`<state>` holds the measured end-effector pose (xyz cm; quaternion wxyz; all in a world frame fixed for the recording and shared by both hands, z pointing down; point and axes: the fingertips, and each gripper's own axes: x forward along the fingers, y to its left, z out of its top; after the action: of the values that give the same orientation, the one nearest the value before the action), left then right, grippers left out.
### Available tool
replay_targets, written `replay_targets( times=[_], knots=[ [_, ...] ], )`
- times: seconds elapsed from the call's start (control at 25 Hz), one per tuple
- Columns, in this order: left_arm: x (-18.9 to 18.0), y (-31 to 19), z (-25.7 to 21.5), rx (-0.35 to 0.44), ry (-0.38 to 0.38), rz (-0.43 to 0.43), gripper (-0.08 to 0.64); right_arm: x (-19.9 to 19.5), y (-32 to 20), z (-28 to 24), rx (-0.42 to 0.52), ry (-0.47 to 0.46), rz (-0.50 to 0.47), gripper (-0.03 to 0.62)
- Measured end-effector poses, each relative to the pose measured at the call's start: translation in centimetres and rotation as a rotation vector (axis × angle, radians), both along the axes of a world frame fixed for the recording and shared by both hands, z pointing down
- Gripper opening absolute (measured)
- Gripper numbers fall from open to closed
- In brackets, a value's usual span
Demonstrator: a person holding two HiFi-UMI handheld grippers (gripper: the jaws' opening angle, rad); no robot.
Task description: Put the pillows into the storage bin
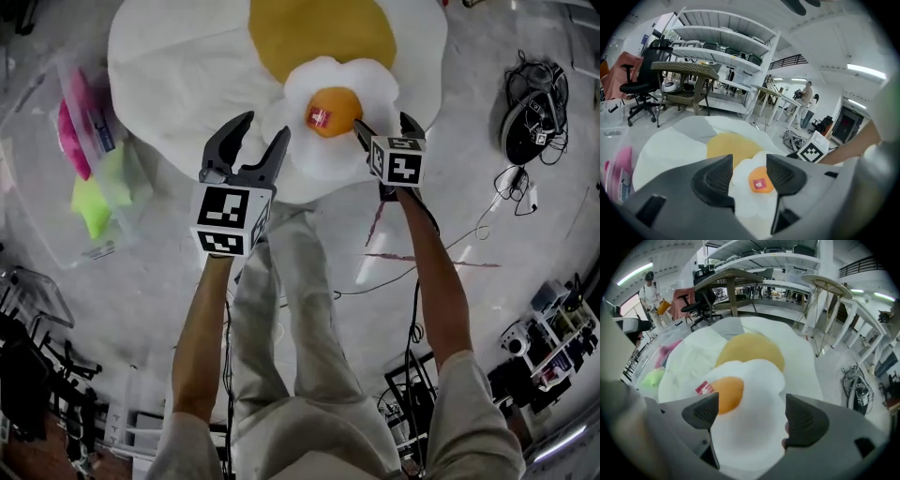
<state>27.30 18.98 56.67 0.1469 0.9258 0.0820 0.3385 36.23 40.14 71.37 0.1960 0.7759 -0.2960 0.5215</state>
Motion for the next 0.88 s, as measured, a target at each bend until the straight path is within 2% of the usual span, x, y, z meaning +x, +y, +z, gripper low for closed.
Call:
replay_targets(
  times=[0.2, 0.36, 0.48, 0.52, 0.56, 0.68, 0.88],
  knots=[
    [1.1, 2.6, 0.8, -0.006, -0.002, 0.051, 0.222, -0.9, 5.3, 2.8, -0.03, -0.074, 0.121, 0.451],
    [0.7, 3.1, 1.8, -0.003, -0.016, 0.061, 0.222, -1.4, 6.2, 4.4, 0.036, -0.152, 0.262, 0.455],
    [-0.1, 2.8, 2.3, 0.0, -0.03, 0.053, 0.222, -1.9, 5.5, 5.3, 0.103, -0.227, 0.321, 0.396],
    [-0.3, 2.7, 2.3, 0.001, -0.033, 0.05, 0.222, -2.1, 5.2, 5.4, 0.116, -0.244, 0.325, 0.354],
    [-0.5, 2.5, 2.3, 0.002, -0.034, 0.045, 0.222, -2.2, 4.9, 5.2, 0.119, -0.253, 0.32, 0.34],
    [-0.7, 1.5, 1.8, 0.006, -0.029, 0.027, 0.222, -2.2, 4.0, 4.4, 0.089, -0.23, 0.252, 0.239],
    [-0.7, -0.4, 0.0, 0.017, -0.006, -0.009, 0.222, -2.1, 2.2, 2.3, 0.043, -0.164, 0.142, 0.166]
  ],
)
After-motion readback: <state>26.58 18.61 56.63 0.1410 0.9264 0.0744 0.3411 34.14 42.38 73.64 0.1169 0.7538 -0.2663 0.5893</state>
